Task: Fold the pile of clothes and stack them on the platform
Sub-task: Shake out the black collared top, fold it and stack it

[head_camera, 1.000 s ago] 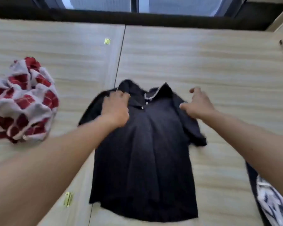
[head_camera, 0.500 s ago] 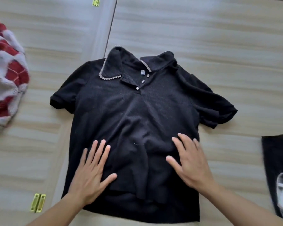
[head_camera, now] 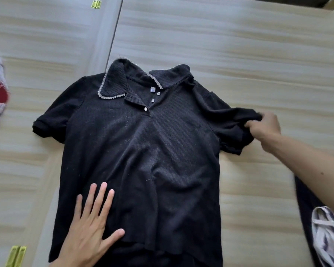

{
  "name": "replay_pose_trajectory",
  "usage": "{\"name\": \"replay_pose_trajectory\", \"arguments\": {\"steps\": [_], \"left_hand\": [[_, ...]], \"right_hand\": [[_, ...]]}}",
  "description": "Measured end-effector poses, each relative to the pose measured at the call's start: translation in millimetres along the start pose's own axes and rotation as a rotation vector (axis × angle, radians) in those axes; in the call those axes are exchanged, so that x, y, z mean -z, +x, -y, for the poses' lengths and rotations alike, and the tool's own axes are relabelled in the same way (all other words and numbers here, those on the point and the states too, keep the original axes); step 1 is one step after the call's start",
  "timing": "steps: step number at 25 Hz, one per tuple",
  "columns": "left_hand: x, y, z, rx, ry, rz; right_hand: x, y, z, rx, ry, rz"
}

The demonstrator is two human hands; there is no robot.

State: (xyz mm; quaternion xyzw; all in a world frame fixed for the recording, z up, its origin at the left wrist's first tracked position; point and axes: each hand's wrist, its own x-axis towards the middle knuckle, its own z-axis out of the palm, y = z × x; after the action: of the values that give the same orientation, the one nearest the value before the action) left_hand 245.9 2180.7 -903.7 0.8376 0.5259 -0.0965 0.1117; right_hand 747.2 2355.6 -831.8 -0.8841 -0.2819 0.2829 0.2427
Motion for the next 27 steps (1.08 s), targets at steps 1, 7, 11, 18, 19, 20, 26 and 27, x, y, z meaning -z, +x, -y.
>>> {"name": "replay_pose_trajectory", "arguments": {"steps": [1, 7, 11, 18, 19, 20, 26, 27], "left_hand": [[-0.2, -1.1, 0.6, -0.002, -0.005, -0.003], [21.3, 8.7, -26.6, 0.033, -0.101, -0.050], [55.9, 66.1, -79.6, -0.027, -0.238, -0.227], [28.1, 133.7, -165.3, -0.185, -0.119, -0.047], [23.6, 131.7, -166.8, -0.167, -0.102, -0.024], [21.5, 131.1, -167.7, -0.155, -0.093, -0.014], [21.6, 132.0, -169.7, -0.148, -0.087, -0.002], [21.5, 132.0, -169.6, -0.146, -0.094, 0.003]], "right_hand": [[11.0, 4.2, 5.4, 0.086, 0.049, -0.011], [49.8, 32.8, -36.0, -0.077, -0.107, -0.115], [28.5, 23.8, -51.0, -0.293, 0.133, 0.018], [28.6, 17.4, -47.7, -0.293, 0.367, 0.124], [29.6, 14.6, -39.8, -0.280, 0.380, 0.130], [28.9, 11.0, -27.0, -0.215, 0.362, 0.135], [-0.5, -52.7, 99.7, 0.356, 0.254, 0.513], [-11.4, -58.2, 107.4, 0.413, 0.151, 0.523]]}}
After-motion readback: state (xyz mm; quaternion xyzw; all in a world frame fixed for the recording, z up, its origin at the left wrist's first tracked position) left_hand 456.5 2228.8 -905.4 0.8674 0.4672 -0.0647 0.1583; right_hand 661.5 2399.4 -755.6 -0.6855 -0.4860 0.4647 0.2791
